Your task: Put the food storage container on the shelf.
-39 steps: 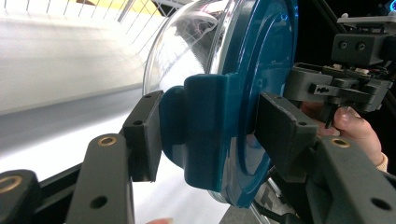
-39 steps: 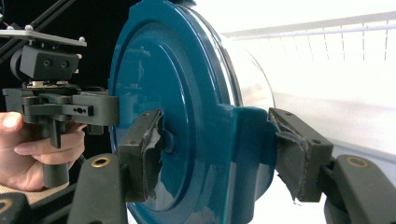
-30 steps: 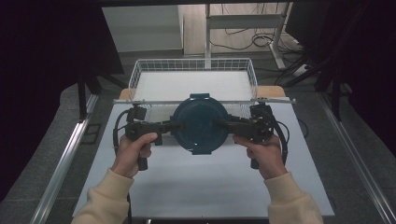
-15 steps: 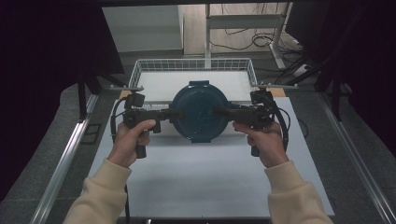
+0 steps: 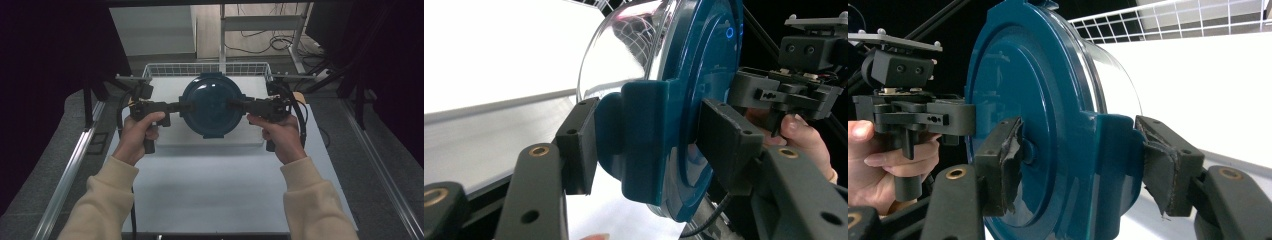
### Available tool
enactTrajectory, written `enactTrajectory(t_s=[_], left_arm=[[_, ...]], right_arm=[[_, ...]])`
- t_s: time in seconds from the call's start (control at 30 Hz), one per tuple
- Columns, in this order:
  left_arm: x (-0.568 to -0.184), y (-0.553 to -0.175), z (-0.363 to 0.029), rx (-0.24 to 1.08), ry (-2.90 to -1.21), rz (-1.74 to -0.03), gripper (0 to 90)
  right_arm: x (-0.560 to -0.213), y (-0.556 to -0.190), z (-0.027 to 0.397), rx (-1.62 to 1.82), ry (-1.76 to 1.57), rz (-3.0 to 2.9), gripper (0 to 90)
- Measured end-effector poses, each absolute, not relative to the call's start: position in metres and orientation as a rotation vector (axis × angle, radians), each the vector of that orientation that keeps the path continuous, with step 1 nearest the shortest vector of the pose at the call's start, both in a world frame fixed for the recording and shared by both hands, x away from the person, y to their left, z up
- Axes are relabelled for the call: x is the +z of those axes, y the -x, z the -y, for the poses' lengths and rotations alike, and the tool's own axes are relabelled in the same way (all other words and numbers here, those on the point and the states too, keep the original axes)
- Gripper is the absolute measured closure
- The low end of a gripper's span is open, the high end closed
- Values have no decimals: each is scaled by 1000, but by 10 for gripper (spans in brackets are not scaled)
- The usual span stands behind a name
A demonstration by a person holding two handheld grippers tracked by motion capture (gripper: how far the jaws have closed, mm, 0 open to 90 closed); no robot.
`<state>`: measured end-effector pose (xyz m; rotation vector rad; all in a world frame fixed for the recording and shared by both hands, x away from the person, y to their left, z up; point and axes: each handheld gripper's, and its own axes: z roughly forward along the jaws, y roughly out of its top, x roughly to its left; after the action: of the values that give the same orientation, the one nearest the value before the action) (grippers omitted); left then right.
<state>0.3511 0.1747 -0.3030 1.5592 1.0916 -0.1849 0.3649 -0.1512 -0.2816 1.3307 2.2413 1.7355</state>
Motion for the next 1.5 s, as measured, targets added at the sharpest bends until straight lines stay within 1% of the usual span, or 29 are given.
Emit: enactTrajectory(t_s=[0.23,0.53,0.83,1.1,1.27,1.5], left_arm=[[-293,-362,-177,-178,-1557,-1096,443],[-292,-379,-177,-185,-1554,-1100,443],[-299,-403,-175,-213,-1564,-1122,443],[-295,-420,-173,-209,-1565,-1146,443],[-304,-434,-176,-228,-1547,-1178,443],[-319,-453,-179,-261,-1516,-1233,441]], right_arm=[[-273,-377,148,1747,-1325,-2237,380],[-268,-393,147,1741,-1336,-2245,380],[-278,-416,150,1735,-1403,-2247,379],[-281,-434,153,1765,-1435,-2231,379],[-288,-448,151,1767,-1479,-2227,379],[-307,-471,146,1761,-1596,-2235,376]])
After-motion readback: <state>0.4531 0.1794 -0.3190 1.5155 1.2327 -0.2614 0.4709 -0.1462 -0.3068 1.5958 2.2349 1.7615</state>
